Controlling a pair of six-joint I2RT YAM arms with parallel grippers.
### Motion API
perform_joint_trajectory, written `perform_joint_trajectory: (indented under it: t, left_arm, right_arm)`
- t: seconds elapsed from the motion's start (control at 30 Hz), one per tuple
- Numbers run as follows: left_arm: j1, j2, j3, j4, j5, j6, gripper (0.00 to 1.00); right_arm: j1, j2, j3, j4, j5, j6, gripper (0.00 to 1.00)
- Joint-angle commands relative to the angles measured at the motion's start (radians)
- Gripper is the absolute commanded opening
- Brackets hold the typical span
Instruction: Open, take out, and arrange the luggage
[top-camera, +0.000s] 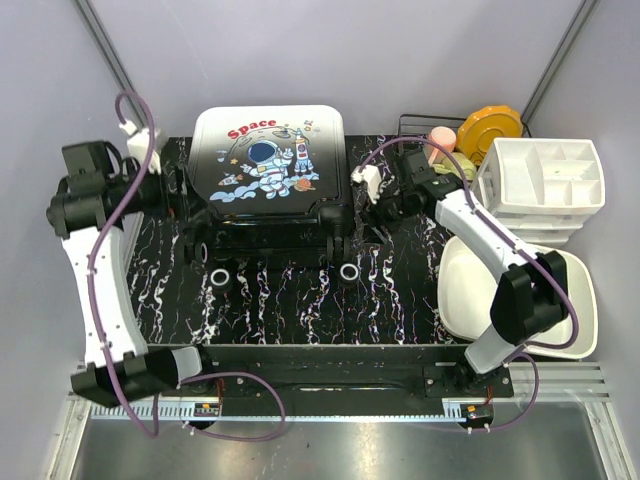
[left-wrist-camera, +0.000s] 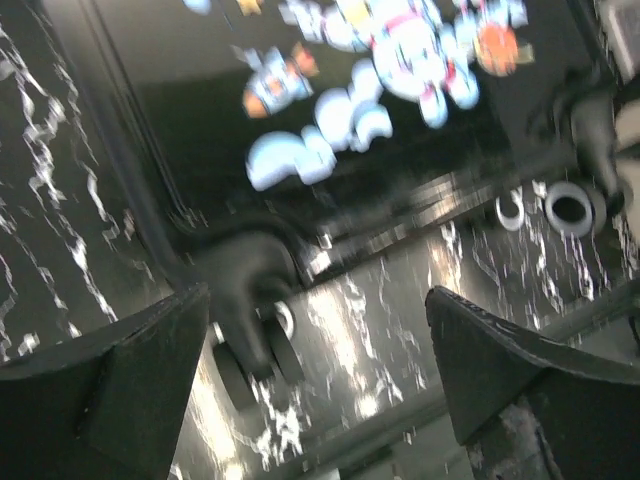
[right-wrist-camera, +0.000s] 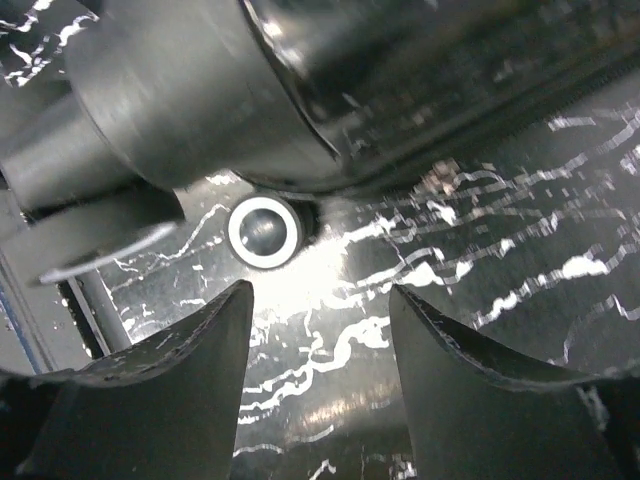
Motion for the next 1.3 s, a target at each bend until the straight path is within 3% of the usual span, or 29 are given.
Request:
perform_joint_trajectory:
  t: [0.0, 0.3, 0.43, 0.6, 0.77, 0.9, 1.0, 1.13, 1.27]
  left_arm:
    - [-0.023, -0.046, -0.141, -0.199, 0.002, 0.124, 0.91]
    - [-0.168, -0.047, -0.295, -0.186, -0.007, 0.106, 0.58]
    - [-0.175, 0.027, -0.278, -0.099, -0.074, 0.071, 0.56]
    - [-0.162, 0.2, -0.129, -0.017, -0.139, 0.039, 0.57]
    - [-0.087, 0.306, 0.024, -0.002, -0.14, 0.025, 0.57]
    - [-0.08, 0.303, 0.038, -0.01, -0.098, 0.054, 0.6]
    - [-0.08, 0.289, 0.023, -0.01, -0.107, 0.072, 0.64]
    - [-0.07, 0.306, 0.03, -0.023, -0.096, 0.115, 0.66]
    - [-0.068, 0.314, 0.04, -0.034, -0.087, 0.129, 0.68]
  right_arm:
    - [0.075, 0.038, -0.023, 0.164, -0.099, -0.015, 0.64]
    - [0.244, 0.133, 0.009, 0.406, -0.127, 0.17, 0.66]
    - [0.255, 0.177, 0.09, 0.481, -0.133, 0.281, 0.68]
    - [0.255, 0.096, 0.064, 0.503, -0.142, 0.322, 0.7]
    - [0.235, -0.061, -0.055, 0.4, 0.011, 0.279, 0.72]
    - [0.139, -0.113, -0.119, 0.368, 0.083, 0.241, 0.72]
    - [0.065, -0.067, -0.088, 0.316, 0.038, 0.178, 0.73]
    - [-0.001, 0.009, -0.051, 0.299, -0.16, 0.063, 0.76]
    - [-0.001, 0.108, -0.002, 0.279, -0.217, -0.034, 0.81]
